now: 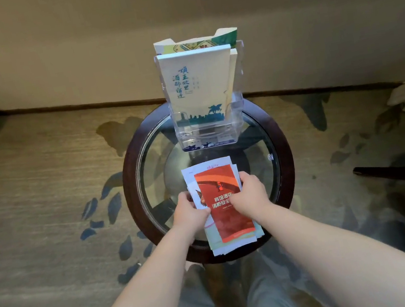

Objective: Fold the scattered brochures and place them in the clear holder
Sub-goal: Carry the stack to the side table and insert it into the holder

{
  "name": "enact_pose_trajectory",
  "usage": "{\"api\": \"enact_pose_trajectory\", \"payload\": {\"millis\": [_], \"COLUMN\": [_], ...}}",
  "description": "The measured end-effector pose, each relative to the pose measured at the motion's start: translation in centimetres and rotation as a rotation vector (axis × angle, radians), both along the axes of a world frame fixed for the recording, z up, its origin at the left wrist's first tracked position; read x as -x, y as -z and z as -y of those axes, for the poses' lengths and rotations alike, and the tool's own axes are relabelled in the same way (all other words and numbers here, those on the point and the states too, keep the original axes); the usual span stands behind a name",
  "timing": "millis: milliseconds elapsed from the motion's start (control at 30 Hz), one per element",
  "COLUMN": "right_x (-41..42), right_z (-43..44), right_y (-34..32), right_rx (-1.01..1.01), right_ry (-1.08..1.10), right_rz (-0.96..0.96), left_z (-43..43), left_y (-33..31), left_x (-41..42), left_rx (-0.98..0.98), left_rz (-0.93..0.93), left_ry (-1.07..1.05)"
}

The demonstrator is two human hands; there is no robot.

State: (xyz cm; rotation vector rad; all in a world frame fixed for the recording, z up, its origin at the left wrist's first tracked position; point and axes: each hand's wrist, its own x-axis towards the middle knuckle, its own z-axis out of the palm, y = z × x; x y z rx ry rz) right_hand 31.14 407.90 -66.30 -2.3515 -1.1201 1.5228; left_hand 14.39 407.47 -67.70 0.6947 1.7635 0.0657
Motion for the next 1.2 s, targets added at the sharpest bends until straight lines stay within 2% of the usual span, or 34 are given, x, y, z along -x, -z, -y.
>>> {"api": "enact_pose_trajectory", "payload": {"millis": [67, 200, 367, 467, 600, 667, 733, 833, 967, 1033, 1133, 1200], "right_x": [-0.1, -0.5, -2.0, -3.0, -3.5, -3.6, -3.8, -3.8, -3.5, -3.4, -3.5, -3.4], "right_z": [-0.4, -0.7, 0.5, 0.5, 0.2, 0.6, 1.0, 1.4, 1.4, 1.6, 1.8, 1.6], "right_y": [-0.7, -1.0, -2.5, -4.9, -8.1, -8.8, -8.9, -8.5, -8.2, -8.1, -8.3, -8.8], "right_rx": [-0.024, -0.063, -0.195, -0.357, -0.556, -0.606, -0.575, -0.515, -0.534, -0.581, -0.735, -0.716], "right_ry": [-0.036, -0.054, 0.000, -0.059, -0.210, -0.221, -0.206, -0.209, -0.262, -0.368, -0.546, -0.685], "right_rz": [-0.015, 0.007, -0.120, -0.214, -0.234, -0.229, -0.220, -0.179, -0.102, -0.034, 0.173, 0.303], "left_z": [-0.4, -0.4, -0.1, -0.3, -0.8, -0.6, -0.4, -0.4, -0.3, -0.3, -0.9, -1.2], "left_y": [-0.7, -1.5, -3.5, -6.1, -10.3, -12.1, -13.0, -12.8, -11.9, -11.6, -11.5, -11.9], "left_x": [0.2, -0.3, -0.4, 0.0, 0.4, 0.2, -0.1, -0.5, -0.9, -1.2, -1.4, -1.5], "left_rx": [0.022, -0.014, -0.272, -0.392, -0.661, -0.749, -0.771, -0.700, -0.633, -0.614, -0.642, -0.693], "left_rz": [0.088, 0.130, 0.004, -0.036, -0.045, -0.017, -0.037, -0.089, -0.173, -0.240, -0.393, -0.483], "left_ry": [0.016, 0.038, 0.221, 0.196, 0.203, 0.208, 0.242, 0.325, 0.464, 0.561, 0.751, 0.888]}}
